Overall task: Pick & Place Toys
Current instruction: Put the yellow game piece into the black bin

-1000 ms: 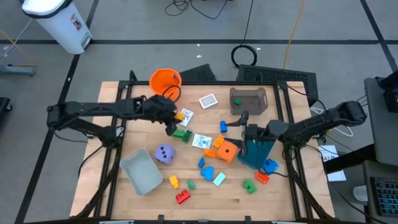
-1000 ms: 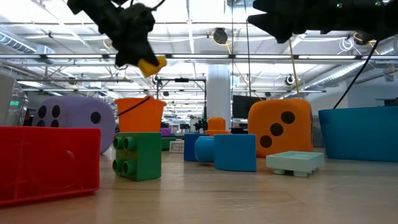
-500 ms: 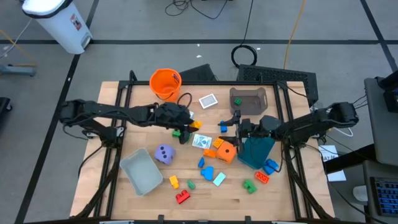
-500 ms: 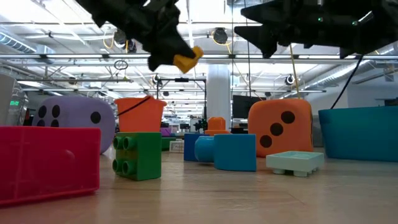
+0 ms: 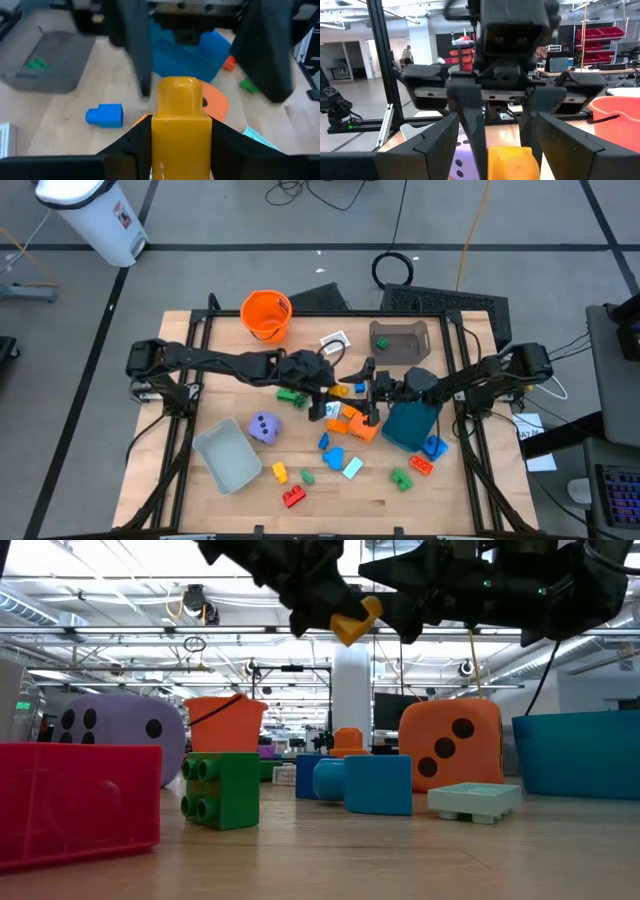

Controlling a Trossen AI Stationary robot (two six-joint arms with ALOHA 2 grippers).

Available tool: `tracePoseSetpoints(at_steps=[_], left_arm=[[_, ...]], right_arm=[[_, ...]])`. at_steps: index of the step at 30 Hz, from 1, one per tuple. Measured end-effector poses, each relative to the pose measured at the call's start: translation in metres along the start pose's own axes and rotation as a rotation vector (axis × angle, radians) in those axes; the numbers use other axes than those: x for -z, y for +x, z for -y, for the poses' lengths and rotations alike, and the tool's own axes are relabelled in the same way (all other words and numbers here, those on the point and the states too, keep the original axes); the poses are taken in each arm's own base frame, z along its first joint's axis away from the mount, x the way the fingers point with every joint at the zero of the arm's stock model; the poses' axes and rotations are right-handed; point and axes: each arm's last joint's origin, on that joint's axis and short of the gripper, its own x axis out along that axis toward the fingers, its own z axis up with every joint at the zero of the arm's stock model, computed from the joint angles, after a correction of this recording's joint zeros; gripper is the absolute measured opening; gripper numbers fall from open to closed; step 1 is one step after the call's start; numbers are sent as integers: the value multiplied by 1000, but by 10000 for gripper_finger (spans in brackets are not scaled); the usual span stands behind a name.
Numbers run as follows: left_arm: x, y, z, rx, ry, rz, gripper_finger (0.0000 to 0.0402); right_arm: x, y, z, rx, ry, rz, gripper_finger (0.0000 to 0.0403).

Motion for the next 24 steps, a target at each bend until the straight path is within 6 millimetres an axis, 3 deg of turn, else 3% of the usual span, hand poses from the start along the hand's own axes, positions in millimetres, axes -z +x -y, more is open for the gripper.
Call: tracePoseSetpoints(at_steps=[17, 24], left_arm=[[-10, 0, 13, -47, 119, 44, 156], [-11, 0, 13, -47, 129, 63, 156]], right_arm=[[3, -6, -1, -33, 12, 12, 252], [2, -6, -1, -28, 11, 17, 204]])
